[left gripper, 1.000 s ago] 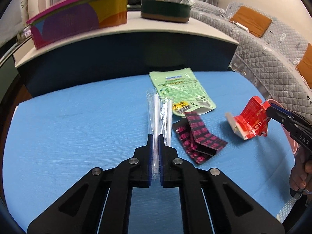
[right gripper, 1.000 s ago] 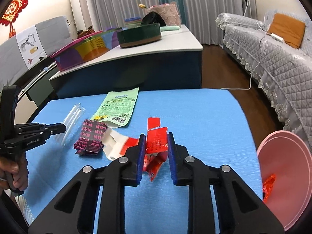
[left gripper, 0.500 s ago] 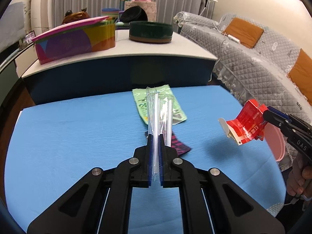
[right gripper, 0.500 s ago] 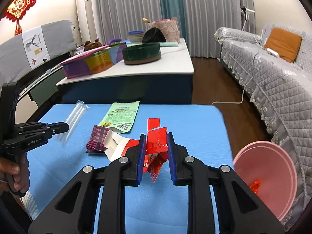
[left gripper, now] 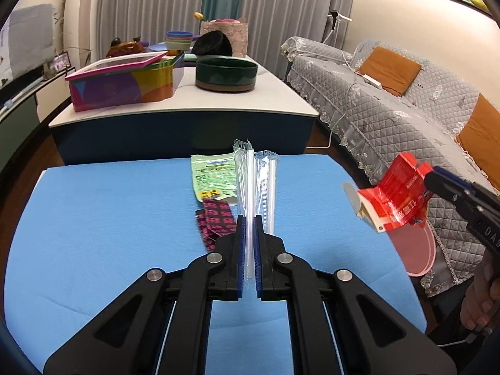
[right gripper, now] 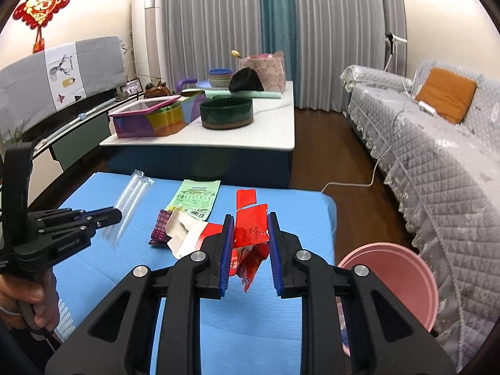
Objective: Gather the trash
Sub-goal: 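Carry the straws and red-white box toward the pink bin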
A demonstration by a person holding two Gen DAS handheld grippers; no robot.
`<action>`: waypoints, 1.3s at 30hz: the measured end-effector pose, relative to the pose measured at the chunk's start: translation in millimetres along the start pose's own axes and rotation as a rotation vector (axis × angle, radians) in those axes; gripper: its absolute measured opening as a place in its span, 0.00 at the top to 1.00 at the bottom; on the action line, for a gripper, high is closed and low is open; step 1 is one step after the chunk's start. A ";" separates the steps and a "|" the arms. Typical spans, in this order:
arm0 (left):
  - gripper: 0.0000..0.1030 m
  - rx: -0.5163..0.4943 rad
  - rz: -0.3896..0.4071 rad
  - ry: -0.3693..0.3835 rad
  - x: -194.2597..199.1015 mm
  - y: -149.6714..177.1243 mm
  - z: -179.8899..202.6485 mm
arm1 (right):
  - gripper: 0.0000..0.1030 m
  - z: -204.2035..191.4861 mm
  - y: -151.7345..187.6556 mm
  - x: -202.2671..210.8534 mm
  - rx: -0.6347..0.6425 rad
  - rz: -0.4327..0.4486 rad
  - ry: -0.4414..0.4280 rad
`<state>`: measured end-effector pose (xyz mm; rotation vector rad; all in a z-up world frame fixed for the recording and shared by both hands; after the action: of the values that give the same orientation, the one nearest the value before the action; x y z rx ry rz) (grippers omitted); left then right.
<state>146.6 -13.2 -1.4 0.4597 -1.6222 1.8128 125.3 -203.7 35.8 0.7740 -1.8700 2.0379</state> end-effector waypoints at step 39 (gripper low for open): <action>0.95 -0.076 -0.011 0.107 -13.1 36.2 126.5 | 0.79 117.7 68.3 34.9 -0.154 -0.024 0.181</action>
<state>111.3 -139.9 -15.1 0.3318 -1.6058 1.7315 84.1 -333.3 0.7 0.5504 -1.8778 1.8553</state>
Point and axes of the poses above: each gripper's, at about its wrist camera, not at the fingertips, and x roughly against the way its jaws point, z to its right, y to its underside, the point moved 5 cm from there along -x, roughly the way its jaws point, and after that the axes turned 3 degrees about x, right-handed, at the moved point
